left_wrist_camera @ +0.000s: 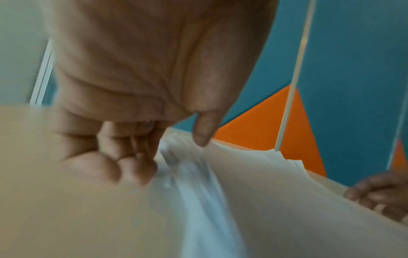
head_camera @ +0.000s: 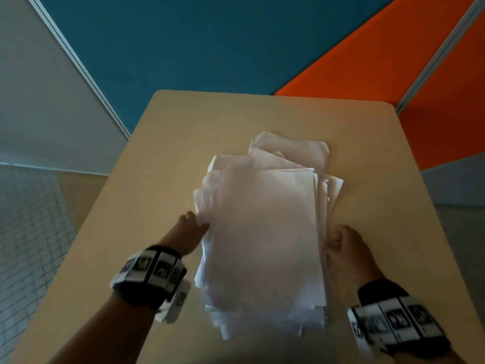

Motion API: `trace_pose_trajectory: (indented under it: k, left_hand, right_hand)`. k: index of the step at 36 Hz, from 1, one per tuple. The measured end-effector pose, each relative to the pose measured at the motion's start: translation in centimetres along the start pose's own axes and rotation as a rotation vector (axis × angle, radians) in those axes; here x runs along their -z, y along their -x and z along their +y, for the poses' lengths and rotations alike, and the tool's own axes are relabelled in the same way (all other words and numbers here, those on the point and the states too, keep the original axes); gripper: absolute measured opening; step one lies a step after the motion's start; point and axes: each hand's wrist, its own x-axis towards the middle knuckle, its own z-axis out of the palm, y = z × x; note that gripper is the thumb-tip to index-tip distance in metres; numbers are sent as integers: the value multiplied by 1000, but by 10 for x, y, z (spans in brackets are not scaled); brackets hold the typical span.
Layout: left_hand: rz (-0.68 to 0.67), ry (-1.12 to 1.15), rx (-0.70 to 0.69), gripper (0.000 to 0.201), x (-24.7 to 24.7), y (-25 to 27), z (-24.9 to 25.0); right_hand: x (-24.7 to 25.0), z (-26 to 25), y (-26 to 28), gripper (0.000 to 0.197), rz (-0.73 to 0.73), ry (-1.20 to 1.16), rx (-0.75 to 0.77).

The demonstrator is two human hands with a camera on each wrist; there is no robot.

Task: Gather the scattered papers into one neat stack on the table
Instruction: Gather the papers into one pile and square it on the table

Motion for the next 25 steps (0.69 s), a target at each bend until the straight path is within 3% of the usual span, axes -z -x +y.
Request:
trace_pose_trajectory:
  k: [5,7,9,15,21,25]
  left_hand:
    - [208,393,59,22,-6,-43,19]
    - [324,611,80,24,-7,-56,19]
    - [387,738,83,14,-8,-59,20]
    - [469,771,46,16,-12,-64,21]
    - [461,766,-27,19,-11,-69,33]
    - [415,691,-74,19,-7,-79,40]
  right_hand:
    - [8,-19,-50,36,27,-44,-90]
    - [11,-24,-62,37,44,-70,-112]
    - [10,-27,-69,32,81,-50,-90]
    - [10,-18,-82,15,140,-135,20]
    - [13,-19,-83,37,59,-135,53]
    - [14,-26,-85,19,42,-130,66]
